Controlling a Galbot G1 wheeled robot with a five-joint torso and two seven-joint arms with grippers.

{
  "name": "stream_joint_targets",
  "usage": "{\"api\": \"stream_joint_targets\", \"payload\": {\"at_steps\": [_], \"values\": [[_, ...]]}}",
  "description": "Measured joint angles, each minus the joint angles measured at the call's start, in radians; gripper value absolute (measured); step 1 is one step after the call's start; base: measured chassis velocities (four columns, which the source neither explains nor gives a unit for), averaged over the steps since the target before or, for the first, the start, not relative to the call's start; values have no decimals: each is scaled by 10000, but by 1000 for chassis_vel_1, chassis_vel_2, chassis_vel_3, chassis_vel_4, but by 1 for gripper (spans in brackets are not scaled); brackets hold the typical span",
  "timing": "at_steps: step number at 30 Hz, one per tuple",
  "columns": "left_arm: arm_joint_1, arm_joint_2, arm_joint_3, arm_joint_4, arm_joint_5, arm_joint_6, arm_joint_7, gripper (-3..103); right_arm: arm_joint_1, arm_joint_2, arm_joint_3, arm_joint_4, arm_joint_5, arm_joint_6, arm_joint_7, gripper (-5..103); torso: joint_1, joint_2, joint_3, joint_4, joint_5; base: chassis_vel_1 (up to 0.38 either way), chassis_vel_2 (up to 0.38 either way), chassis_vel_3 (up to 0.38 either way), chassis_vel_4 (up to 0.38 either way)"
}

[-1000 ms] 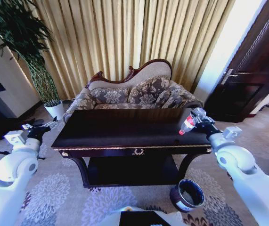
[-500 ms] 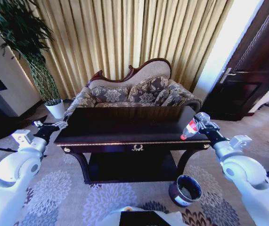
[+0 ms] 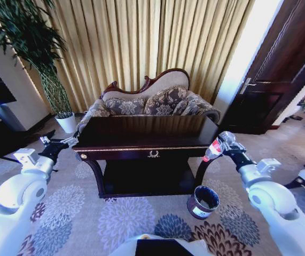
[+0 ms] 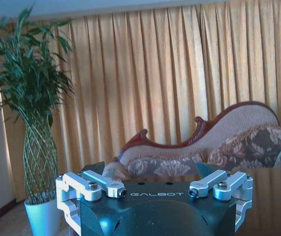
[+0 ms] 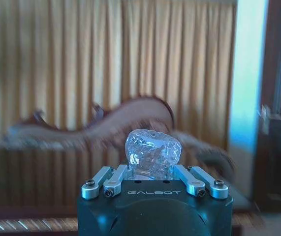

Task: Move to the front of the table and place the trash on the table into the trash bin.

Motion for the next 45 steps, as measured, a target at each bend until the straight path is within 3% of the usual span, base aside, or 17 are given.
{"api": "stream_joint_targets", "payload": {"at_steps": [7,12,18,24,29,36,38,39,40,42,45], "values": [[245,-169,-5,-441,63,45,1,100,210,447,-576,-2067,-517,101,-74,28,11,-5,2,-2,0,-26,16,19,-27],[309,-258,-11,-729,77,104,-12,100,1118,664,-1431,-4160,-1435,709,-132,28,-4,3,-4,-2,3,0,0,0,0],[690,-653,-62,-1226,122,218,-204,100,3017,976,-2461,-8049,-2296,1408,-417,28,2,1,0,-2,4,0,0,0,0],[1214,-772,-453,-1495,182,182,-175,100,4401,1346,-2813,-10553,-2580,2209,-423,28,0,1,-2,-1,4,0,0,0,0],[1280,-826,-447,-1548,291,151,-162,100,5271,1584,-2913,-11581,-2816,2461,-404,25,1,1,-2,3,-1,0,0,0,0],[1348,-834,-412,-1628,336,142,-138,100,5515,1630,-2916,-11781,-3067,2464,-402,44,1,1,-2,-2,1,0,0,0,0],[1352,-826,-411,-1626,346,130,-134,100,5513,1628,-2909,-11755,-3077,2464,-399,56,0,1,-2,-1,1,0,0,0,0],[1352,-824,-411,-1619,349,122,-133,100,5498,1625,-2903,-11724,-3077,2464,-397,56,0,1,-3,0,0,0,0,0,0],[1345,-823,-400,-1602,353,96,-132,100,5456,1611,-2885,-11675,-3070,2464,-392,66,0,1,-2,0,0,0,0,0,0],[1342,-819,-392,-1588,355,55,-132,100,5422,1596,-2871,-11641,-3064,2463,-390,66,1,1,-2,-1,0,0,0,0,0],[1307,-799,-366,-1541,363,-7,-122,100,5288,1538,-2836,-11502,-3037,2458,-386,83,1,1,-2,-1,2,0,0,0,0]]}}
